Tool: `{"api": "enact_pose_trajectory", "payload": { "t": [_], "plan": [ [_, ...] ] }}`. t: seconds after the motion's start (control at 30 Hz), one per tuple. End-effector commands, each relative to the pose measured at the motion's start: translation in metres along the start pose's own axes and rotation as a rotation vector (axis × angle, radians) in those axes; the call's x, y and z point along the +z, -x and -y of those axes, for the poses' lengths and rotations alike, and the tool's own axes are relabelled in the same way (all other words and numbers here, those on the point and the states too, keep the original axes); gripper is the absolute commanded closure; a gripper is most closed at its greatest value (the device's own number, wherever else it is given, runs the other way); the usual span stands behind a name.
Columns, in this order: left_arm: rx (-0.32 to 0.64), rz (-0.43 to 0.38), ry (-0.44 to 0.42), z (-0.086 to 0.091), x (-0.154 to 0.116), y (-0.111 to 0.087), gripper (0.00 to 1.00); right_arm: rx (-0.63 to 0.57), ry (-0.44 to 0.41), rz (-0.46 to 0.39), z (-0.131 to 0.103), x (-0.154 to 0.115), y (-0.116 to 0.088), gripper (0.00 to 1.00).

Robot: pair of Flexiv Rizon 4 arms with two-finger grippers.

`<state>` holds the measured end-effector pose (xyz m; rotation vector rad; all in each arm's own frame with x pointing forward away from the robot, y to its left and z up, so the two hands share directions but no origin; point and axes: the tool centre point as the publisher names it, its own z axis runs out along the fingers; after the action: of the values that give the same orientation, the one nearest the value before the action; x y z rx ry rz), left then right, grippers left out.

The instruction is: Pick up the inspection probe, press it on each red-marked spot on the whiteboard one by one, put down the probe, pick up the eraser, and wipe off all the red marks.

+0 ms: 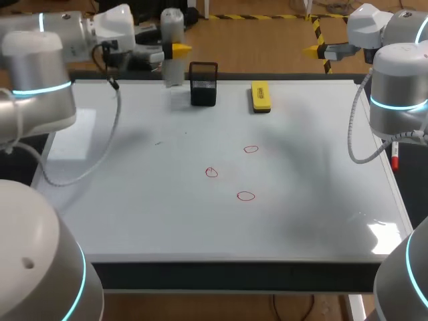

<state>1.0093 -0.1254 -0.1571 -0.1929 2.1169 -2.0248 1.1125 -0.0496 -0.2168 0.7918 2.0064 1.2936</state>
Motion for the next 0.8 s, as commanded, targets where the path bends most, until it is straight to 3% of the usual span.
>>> {"api": "enact_pose_trajectory", "payload": {
  "t": [0.03,0.47,0.8],
  "plan": [
    [-0.015,0.007,0.001,-0.006,-0.016,-0.017,1.00,0.000,-0.002,-0.001,0.000,0.001,0.000,0.00],
    [-0.038,-0.060,-0.013,-0.031,-0.028,-0.046,1.00,0.000,-0.002,-0.001,0.000,0.001,0.000,0.00],
    [-0.040,-0.122,0.011,-0.054,-0.039,-0.047,1.00,0.000,-0.002,-0.001,0.000,0.001,0.000,0.00]
  ]
}}
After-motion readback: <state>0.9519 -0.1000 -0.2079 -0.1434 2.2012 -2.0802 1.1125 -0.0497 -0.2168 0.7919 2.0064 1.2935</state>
